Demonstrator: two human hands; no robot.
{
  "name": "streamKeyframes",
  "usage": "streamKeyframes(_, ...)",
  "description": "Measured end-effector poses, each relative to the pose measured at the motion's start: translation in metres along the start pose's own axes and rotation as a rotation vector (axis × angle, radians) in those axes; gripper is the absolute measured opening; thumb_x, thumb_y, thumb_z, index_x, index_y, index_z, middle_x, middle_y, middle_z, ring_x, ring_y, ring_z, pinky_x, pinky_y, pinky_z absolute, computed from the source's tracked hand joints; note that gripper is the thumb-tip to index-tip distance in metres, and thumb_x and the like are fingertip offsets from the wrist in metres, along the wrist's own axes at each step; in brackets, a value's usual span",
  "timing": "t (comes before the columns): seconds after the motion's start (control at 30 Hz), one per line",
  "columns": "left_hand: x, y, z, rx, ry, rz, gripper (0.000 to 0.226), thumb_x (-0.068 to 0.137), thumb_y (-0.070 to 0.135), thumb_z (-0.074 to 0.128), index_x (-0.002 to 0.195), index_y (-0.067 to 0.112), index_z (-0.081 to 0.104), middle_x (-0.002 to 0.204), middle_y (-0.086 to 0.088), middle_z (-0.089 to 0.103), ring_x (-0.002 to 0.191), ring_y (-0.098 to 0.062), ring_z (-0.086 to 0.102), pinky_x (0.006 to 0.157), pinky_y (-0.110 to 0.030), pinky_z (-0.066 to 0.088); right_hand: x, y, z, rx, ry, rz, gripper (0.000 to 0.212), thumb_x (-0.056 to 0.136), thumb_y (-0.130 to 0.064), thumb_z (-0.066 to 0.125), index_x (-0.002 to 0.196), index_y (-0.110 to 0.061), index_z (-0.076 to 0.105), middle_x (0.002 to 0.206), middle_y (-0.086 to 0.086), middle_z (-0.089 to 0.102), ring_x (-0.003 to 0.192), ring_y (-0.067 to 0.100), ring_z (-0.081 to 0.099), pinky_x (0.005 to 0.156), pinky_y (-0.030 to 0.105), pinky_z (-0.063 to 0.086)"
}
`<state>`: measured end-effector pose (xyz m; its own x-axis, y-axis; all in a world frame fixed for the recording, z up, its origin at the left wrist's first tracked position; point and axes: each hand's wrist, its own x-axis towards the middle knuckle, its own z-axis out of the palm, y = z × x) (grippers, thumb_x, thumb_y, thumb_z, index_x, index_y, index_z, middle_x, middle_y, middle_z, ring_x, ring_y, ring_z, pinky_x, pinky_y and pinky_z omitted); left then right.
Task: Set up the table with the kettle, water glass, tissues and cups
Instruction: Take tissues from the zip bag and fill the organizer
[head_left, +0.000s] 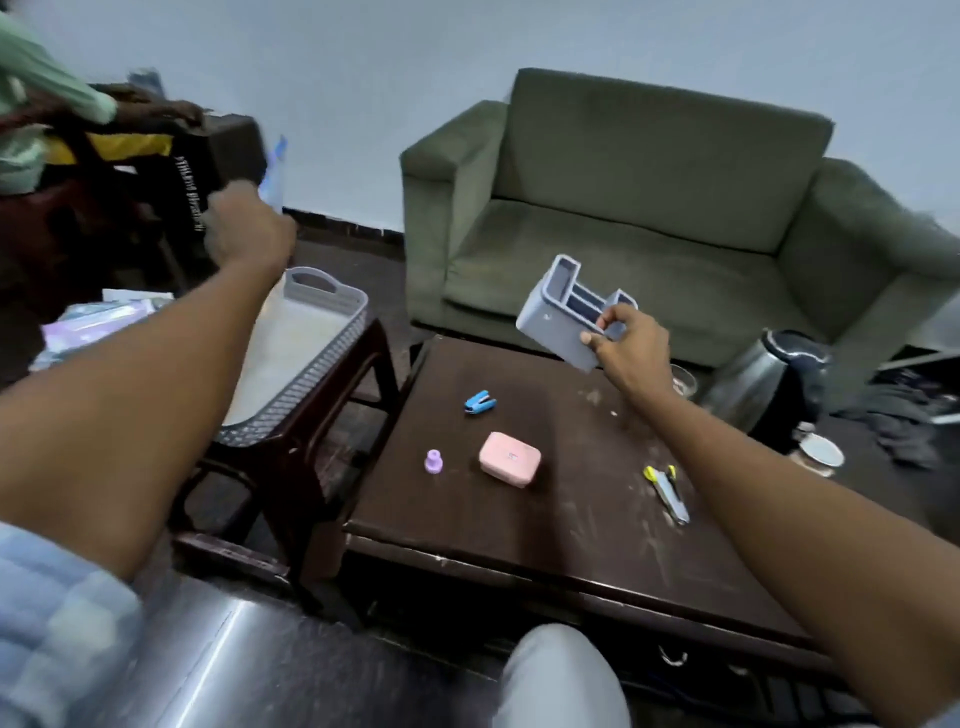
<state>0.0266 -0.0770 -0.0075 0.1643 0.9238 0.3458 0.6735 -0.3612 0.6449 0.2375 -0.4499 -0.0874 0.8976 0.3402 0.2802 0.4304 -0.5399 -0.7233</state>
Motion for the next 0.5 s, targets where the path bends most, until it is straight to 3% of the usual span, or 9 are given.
streamKeyframes(0.13,-0.064,0.088,0.015,-0.086,-0.097,0.17,0.031,0.088,0.009,0.054,0.115,0.001,0.067,0.125,-0.026,0.068,0.119,-0.048,0.065,0.095,-0.05,0.055,-0.033,0.056,-0.032,-0.116,-0.059,0.076,0.018,0.082,-0.018,0.087,0.086,-0.014,0.07,0.094,0.017,0.074,0.094,0.033,0.068,0.077,0.037,0.05)
streamKeyframes(0.27,-0.148,0.139,0.053,-0.175,-0.276,0.215,0.033,0.089,0.012,0.056,0.118,0.001,0.067,0.126,-0.024,0.068,0.12,-0.046,0.064,0.097,-0.048,0.053,-0.063,0.092,-0.04,-0.173,-0.153,0.154,0.022,0.083,-0.017,0.087,0.083,-0.02,0.065,0.098,0.016,0.068,0.092,0.036,0.07,0.072,0.031,0.044)
streamKeyframes(0.4,-0.216,0.163,0.087,-0.239,-0.412,0.18,0.029,0.087,0.011,0.059,0.113,0.002,0.068,0.122,-0.024,0.068,0.115,-0.045,0.066,0.092,-0.046,0.056,-0.095,0.104,-0.021,-0.132,-0.022,0.243,0.012,0.09,-0.017,0.077,0.092,-0.015,0.066,0.149,0.023,0.043,0.103,0.043,0.067,0.095,0.042,0.053)
streamKeyframes(0.5,-0.243,0.172,0.104,-0.241,-0.473,0.167,0.027,0.087,0.01,0.057,0.111,0.002,0.065,0.12,-0.023,0.067,0.112,-0.043,0.066,0.089,-0.048,0.059,-0.113,0.1,-0.003,-0.182,0.031,0.235,0.014,0.097,-0.018,0.068,0.109,-0.01,0.067,0.171,0.02,0.021,0.105,0.043,0.068,0.092,0.045,0.052)
